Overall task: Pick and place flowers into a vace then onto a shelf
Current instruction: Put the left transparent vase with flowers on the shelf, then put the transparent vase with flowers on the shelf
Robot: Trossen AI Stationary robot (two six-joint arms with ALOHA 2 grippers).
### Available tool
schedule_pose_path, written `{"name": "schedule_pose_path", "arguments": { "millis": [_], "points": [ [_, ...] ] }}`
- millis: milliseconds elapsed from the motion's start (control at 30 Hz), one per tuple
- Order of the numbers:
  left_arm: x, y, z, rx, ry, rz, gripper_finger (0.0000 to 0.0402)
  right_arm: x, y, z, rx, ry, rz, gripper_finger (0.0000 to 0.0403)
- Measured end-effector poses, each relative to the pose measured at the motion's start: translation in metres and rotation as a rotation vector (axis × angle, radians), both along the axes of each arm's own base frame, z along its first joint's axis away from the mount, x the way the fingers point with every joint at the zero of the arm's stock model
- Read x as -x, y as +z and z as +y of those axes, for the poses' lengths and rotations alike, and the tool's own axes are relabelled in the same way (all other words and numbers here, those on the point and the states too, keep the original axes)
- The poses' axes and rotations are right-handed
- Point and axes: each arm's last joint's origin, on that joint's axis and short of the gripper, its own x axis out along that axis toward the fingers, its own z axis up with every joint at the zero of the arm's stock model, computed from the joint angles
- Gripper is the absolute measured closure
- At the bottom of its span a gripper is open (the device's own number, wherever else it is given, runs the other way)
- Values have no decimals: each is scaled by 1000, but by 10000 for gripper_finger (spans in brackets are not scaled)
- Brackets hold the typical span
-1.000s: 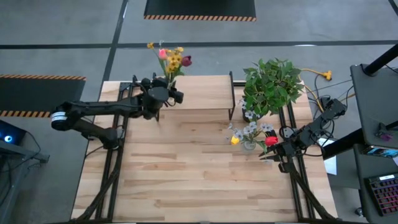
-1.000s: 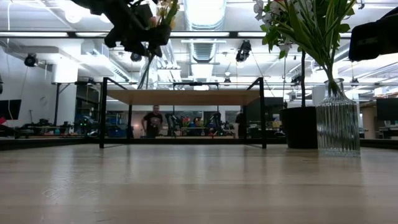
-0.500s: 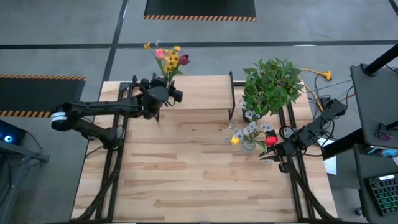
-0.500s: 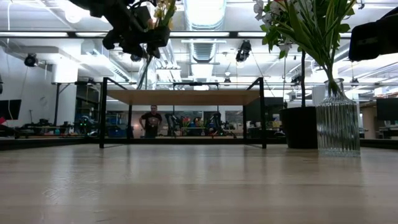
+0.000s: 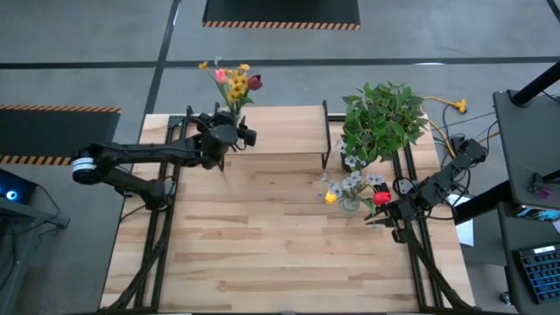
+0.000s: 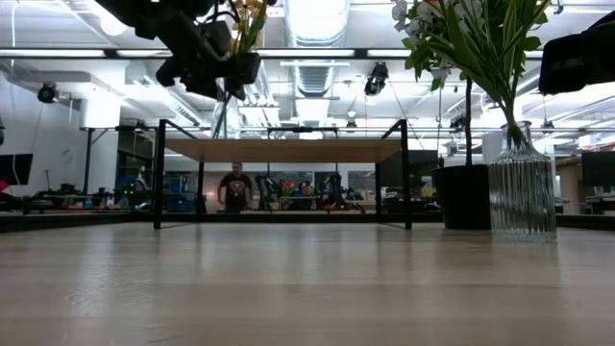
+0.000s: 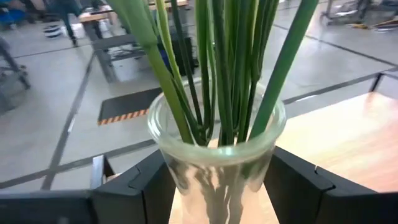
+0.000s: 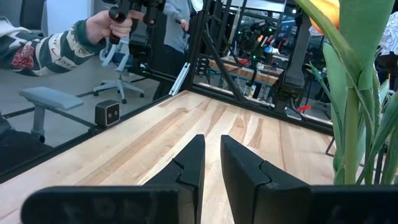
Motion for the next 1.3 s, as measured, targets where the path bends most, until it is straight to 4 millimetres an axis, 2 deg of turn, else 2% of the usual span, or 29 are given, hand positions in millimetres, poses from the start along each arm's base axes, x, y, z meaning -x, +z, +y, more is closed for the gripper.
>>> {"name": "schedule_pose_path", "arguments": {
  "millis": [167, 400, 567, 733, 867, 1033, 1133, 1233, 1300],
  "points": [
    [0, 2, 0, -3, -29, 11, 171, 0, 0, 0, 0, 0, 0, 360],
    [5, 7, -2, -21, -43, 57, 76, 0, 0, 0, 0, 0, 0, 360],
    [18, 13, -15, -10, -79, 91, 42, 0, 0, 0, 0, -1, 0, 360],
    [32, 24, -38, -22, -166, 52, 41, 0, 0, 0, 0, 0, 0, 360],
    [42, 18, -62, -31, -292, 38, 41, 0, 0, 0, 5, -1, -4, 360],
    [48, -15, -89, -62, -671, 41, 62, 0, 3, 0, 14, 0, -35, 360],
    [55, -36, -98, -162, -899, -62, 91, 0, 3, 0, 1, 0, -37, 360],
    [68, -53, -100, -261, -1029, -192, 128, 0, 5, 0, -12, 0, -47, 360],
    [77, -64, -98, -300, -1044, -249, 156, 0, 7, 0, -38, 1, -60, 360]
  ]
}}
